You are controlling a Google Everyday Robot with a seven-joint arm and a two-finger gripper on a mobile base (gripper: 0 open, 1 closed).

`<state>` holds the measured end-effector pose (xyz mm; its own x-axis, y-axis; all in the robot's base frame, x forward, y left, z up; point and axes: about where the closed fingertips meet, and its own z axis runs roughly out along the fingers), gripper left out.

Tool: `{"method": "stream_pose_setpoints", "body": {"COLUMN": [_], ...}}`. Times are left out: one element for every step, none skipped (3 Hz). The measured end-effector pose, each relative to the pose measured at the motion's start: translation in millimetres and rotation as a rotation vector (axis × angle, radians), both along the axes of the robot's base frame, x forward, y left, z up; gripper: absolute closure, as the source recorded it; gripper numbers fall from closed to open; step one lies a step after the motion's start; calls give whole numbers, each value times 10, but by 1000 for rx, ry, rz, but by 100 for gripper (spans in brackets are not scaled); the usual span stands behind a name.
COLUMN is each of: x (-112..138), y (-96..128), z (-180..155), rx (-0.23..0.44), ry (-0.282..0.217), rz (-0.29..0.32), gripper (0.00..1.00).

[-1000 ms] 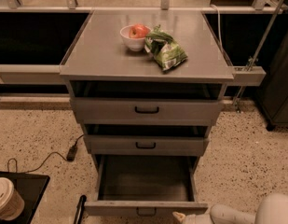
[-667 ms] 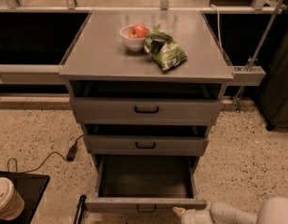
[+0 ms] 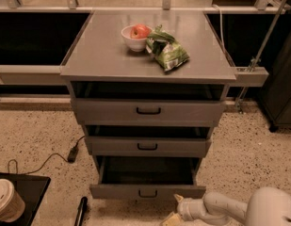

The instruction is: Close bottom drawer

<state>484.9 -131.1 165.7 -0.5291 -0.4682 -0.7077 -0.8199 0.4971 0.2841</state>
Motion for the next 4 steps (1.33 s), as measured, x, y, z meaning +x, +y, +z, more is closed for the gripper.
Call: {"method": "stream_pose_setpoints", "body": {"x": [263, 523, 563, 982], "y": [3, 40, 48, -21], "z": [-261, -479, -490, -435], "rx": [-49, -76, -65, -116], "ry": [71, 137, 134, 106], "rz": [-50, -107, -109, -135], "gripper": [0, 0, 0, 0]}}
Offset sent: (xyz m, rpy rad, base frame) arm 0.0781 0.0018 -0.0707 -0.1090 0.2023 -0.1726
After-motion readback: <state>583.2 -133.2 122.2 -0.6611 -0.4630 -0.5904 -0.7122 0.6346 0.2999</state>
